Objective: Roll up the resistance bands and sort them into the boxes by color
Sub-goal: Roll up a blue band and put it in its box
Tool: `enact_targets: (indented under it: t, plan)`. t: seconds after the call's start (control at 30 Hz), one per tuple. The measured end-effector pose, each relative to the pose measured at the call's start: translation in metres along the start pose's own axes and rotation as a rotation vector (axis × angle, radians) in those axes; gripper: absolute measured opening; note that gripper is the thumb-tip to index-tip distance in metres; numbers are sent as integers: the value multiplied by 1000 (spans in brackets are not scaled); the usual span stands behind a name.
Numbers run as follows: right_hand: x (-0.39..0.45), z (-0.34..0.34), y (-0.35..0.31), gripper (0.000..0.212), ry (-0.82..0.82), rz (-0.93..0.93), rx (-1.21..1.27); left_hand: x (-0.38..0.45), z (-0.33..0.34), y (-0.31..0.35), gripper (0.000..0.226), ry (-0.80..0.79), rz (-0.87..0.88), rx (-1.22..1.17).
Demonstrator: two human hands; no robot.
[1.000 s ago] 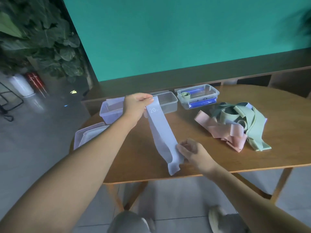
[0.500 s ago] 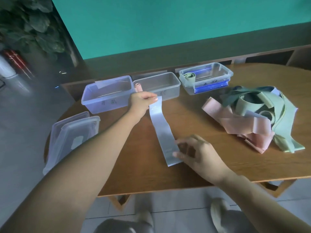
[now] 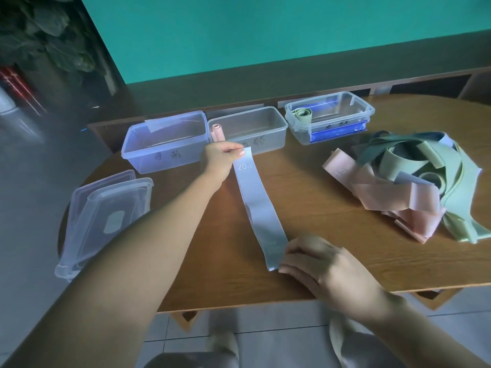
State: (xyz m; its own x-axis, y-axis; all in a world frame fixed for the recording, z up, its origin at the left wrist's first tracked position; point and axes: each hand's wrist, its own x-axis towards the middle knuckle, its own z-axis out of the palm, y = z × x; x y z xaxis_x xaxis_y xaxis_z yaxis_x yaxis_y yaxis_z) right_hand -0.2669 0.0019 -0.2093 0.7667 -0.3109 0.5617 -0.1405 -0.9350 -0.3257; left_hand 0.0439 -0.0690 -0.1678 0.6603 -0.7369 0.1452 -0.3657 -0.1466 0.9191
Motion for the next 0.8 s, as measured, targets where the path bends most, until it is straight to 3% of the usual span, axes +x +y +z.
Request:
enact_targets:
  t: [0.17, 0.33, 0.53, 0.63, 0.8]
  plan:
    - [-13, -2, -4, 23, 15, -59, -61, -2, 20, -10, 20, -53, 54, 34]
    - [-7, 1, 1, 24, -40, 73, 51, -4, 33, -16, 21, -20, 104, 96]
    - [-2, -6, 0, 18, -88, 212, 283, -23, 15, -21, 40, 16, 102, 195]
    - [-1, -11, 0, 25, -100, 282, 356, -54, 0, -26, 35, 56, 85, 238]
    - [4, -16, 2, 22, -107, 314, 376, -149, -28, -13, 17, -100, 138, 155]
